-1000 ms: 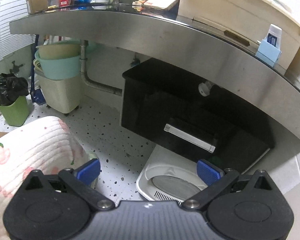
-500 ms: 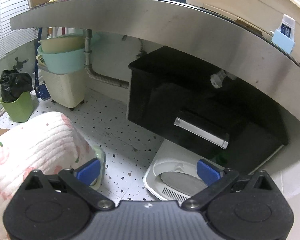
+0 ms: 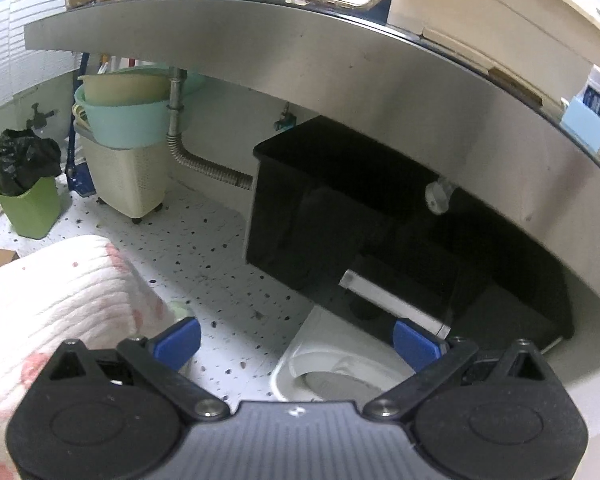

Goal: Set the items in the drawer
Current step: 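Lower the right tool toward the silver handle of the black drawer, then close the right gripper around the silver drawer handle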

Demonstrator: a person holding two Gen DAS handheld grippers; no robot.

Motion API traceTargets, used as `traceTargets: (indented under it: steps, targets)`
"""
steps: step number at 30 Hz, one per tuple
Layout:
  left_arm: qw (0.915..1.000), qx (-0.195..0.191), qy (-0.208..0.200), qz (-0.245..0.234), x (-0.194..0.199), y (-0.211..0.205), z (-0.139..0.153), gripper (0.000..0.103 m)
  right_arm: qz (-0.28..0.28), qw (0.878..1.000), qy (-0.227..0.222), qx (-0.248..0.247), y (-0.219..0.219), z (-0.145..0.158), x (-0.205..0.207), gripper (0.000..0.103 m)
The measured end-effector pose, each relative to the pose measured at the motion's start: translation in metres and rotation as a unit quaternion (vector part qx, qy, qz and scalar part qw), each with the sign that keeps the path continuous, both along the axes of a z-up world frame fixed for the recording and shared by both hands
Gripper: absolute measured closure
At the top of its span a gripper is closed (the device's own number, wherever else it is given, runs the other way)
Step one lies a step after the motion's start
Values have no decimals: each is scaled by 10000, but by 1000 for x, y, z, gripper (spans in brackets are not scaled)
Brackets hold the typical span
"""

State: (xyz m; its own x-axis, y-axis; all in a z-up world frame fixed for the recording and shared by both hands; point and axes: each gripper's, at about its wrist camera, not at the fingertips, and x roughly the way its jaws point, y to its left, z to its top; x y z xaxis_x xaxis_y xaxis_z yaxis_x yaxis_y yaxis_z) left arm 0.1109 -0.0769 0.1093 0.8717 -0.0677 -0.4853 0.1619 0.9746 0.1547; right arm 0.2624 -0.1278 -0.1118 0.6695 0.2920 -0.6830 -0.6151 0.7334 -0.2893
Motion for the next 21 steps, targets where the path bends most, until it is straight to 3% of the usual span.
traceTargets:
  steps: [5, 9, 14, 21]
  targets:
    - [9996, -28, 205, -179, 5, 1, -27, 5, 409, 9968, -335, -594, 4, -10, 24, 0]
    - [9997, -110, 148, -183, 4, 5, -46, 5, 976, 9837, -578, -1398, 12, -33, 45, 0]
    - [9997, -141, 187, -74, 4, 14, -65, 4, 1296, 9684, -433, -2084, 15, -62, 77, 0]
    - [9988, -272, 376, 138, 8, 29, -91, 4, 1984, 9264, -601, -3144, 21, -96, 99, 0]
